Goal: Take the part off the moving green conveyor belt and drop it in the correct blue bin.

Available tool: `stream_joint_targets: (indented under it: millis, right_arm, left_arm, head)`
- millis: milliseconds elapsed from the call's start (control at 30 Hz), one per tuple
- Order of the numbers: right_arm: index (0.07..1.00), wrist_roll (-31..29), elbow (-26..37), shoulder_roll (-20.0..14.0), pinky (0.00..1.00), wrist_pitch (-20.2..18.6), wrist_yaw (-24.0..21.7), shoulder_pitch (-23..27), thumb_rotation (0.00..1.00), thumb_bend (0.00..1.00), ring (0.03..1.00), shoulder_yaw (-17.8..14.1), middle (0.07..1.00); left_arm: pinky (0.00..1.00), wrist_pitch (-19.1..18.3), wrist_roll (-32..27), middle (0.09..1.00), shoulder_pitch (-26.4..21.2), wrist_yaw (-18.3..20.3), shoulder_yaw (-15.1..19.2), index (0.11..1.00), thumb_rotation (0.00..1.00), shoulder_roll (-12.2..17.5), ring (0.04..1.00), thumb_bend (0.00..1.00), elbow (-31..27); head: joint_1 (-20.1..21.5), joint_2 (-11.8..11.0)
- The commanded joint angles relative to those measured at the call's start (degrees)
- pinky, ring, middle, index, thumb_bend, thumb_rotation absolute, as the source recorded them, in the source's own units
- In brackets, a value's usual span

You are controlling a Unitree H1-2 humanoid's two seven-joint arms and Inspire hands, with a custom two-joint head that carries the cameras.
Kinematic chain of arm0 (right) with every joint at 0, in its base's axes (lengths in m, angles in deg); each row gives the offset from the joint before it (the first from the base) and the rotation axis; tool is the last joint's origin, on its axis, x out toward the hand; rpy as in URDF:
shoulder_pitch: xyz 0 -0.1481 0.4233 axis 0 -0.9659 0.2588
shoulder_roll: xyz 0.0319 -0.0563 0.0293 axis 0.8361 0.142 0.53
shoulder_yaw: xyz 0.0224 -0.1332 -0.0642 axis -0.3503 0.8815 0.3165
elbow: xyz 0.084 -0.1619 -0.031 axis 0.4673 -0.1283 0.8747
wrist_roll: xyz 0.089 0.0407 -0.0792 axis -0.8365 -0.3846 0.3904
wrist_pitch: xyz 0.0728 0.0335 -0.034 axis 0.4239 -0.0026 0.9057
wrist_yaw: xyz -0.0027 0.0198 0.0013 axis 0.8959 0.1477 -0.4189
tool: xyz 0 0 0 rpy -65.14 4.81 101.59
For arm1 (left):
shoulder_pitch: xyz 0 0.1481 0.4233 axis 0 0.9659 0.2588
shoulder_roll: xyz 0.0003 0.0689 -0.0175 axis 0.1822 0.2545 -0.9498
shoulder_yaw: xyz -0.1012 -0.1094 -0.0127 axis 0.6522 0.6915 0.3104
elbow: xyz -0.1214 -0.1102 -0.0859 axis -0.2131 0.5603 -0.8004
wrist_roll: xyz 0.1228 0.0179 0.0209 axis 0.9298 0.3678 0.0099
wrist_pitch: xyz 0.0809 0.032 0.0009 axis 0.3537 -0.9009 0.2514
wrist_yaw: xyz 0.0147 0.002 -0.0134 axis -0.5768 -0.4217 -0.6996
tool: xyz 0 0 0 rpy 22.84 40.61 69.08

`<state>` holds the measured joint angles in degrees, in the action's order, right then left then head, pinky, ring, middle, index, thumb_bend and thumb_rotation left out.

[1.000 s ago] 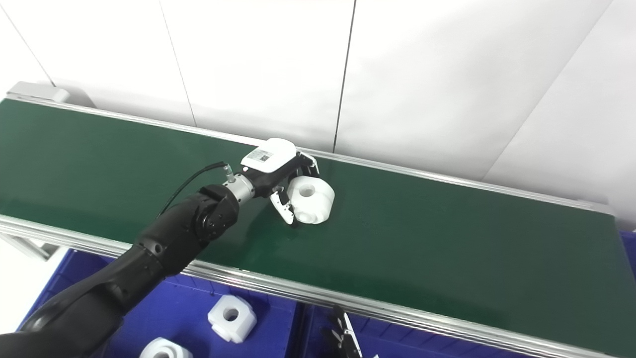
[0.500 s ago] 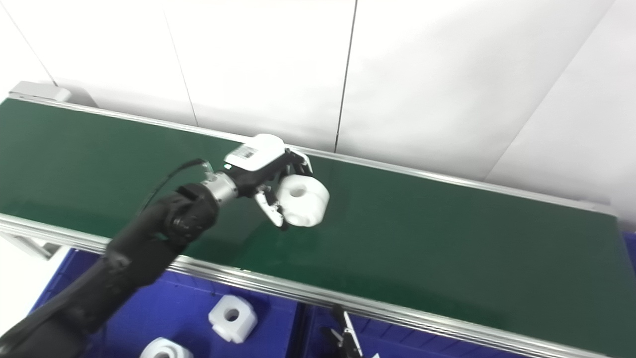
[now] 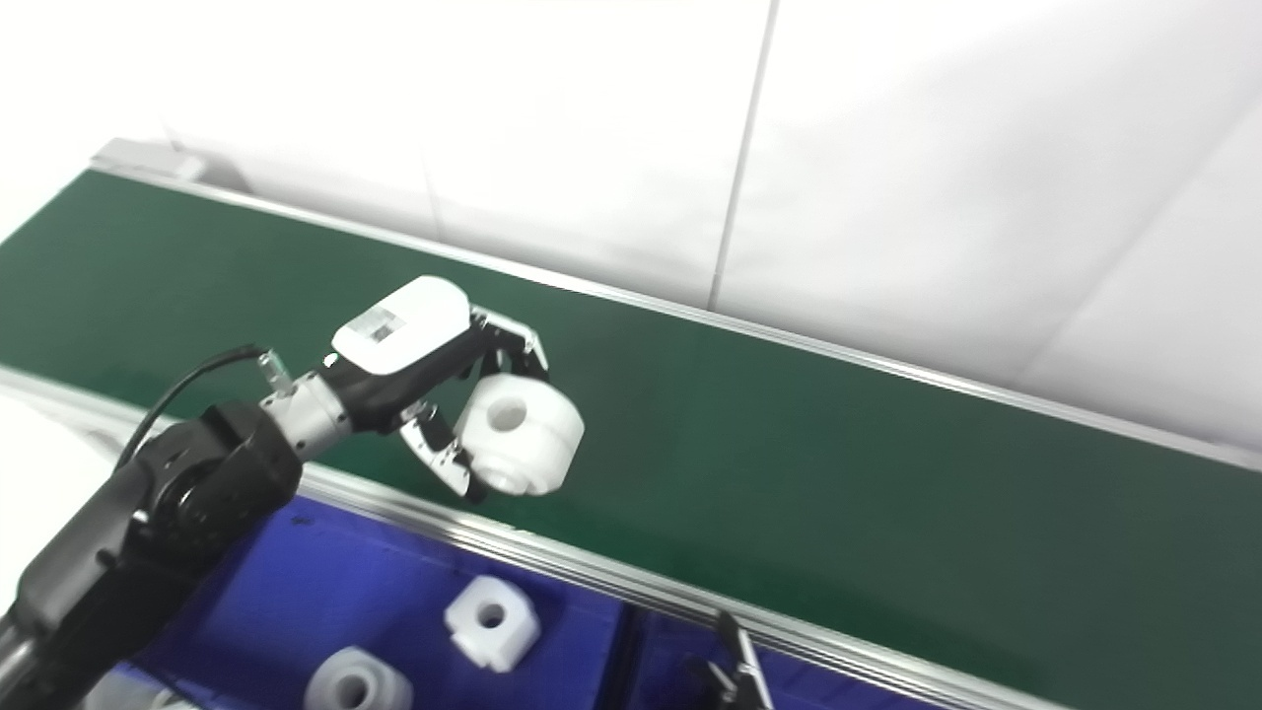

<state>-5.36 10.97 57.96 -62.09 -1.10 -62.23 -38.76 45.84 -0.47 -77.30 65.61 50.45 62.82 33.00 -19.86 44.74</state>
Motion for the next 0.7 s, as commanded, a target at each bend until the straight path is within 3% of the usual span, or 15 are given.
stream_joint_targets:
  millis: [0,367,600,667]
  right_arm:
    - [1.0,-1.62,2.52,-0.72,1.0,-0.99,-0.66,-0.79,1.0,0.87,0.898,-0.59,1.0]
    - [1.0,-5.11,4.91,-4.01,1.0,-2.66,-2.73,-1.13,1.0,0.87,0.885,-1.77,0.998]
    - [1.0,-7.19,5.67,-5.01,0.99,-4.17,-4.05,-0.25,0.99,0.86,0.871,-2.16,0.986]
    - [1.0,-7.39,5.27,-5.24,0.97,-4.04,-4.25,0.07,0.98,0.86,0.86,-2.23,0.976]
  left_arm:
    - [0.32,-1.17,0.64,0.468,1.98,0.21,1.88,0.514,0.0,1.02,0.412,0.52,-3.62]
    - [0.36,-3.1,2.09,0.483,17.12,1.68,7.85,0.499,0.0,1.09,0.46,0.52,-8.87]
    - [0.36,0.36,4.66,0.481,23.62,-1.01,9.3,0.501,0.0,0.98,0.466,0.52,-6.06]
    - [0.37,-0.4,5.42,0.483,24.8,-0.48,9.86,0.501,0.0,1.08,0.474,0.52,-6.04]
  head:
    - [-1.74,0.83]
    - [-6.88,2.77]
    - [-7.33,2.99]
    - [-7.36,2.8]
